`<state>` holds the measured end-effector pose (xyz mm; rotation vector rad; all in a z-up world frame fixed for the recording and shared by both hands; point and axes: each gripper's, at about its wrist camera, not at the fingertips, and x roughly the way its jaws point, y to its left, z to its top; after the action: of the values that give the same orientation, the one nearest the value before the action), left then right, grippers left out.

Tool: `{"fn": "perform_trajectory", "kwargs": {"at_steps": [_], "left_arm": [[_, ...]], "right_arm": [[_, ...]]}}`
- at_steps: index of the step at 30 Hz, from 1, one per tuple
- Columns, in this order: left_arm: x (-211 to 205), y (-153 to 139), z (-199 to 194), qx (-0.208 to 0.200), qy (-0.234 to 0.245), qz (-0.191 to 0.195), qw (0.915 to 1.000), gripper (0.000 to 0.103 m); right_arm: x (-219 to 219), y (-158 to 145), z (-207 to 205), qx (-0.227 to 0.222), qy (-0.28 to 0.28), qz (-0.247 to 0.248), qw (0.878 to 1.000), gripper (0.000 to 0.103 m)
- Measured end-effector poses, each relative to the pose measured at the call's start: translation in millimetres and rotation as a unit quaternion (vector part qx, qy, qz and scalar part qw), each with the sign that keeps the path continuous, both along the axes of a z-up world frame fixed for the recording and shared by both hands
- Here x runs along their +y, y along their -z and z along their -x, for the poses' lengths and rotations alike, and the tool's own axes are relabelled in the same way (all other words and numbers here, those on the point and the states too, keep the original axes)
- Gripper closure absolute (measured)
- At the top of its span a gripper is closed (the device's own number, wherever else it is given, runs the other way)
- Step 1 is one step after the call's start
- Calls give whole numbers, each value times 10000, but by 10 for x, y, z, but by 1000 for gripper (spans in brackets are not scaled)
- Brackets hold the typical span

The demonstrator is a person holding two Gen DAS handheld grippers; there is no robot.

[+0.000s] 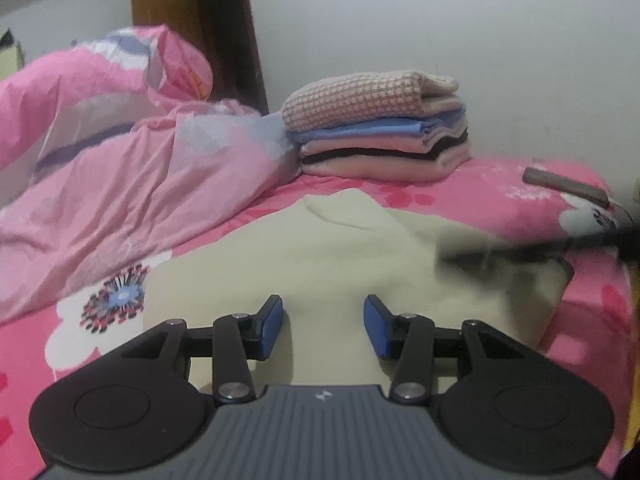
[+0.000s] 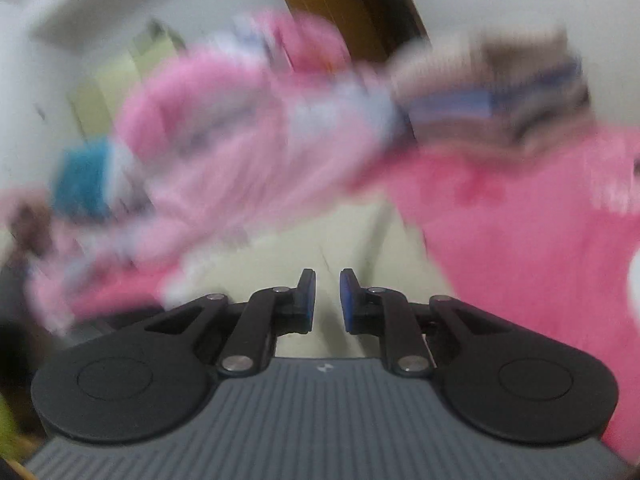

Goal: Fold clothes

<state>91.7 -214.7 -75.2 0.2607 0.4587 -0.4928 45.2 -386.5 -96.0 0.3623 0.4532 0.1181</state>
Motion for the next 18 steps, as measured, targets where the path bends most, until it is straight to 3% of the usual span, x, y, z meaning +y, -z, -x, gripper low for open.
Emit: {"fn": "perform_trajectory", "kwargs": {"at_steps": [2,5,9,13,18], "left_arm": [[82,-85,-47,199,-83,251,9995,55],[136,-247,-130,90,-151,404,9990,55],[126,-378,-374,-120,-380,173,9991,54],[182,-87,-805,588,-831,-172,9947,52],[220,-177,-823,669,-769,-172,9946,52]], "right_arm": [[3,79,-17,53,-12,151,9999,90],[-3,77,-11,55,-36,241,9997,90],[22,77,-24,36,-21,225,9997,90],[33,70,-35,15,-35,209,9998,90],[24,75,-28,0,-40,203,9998,90]]}}
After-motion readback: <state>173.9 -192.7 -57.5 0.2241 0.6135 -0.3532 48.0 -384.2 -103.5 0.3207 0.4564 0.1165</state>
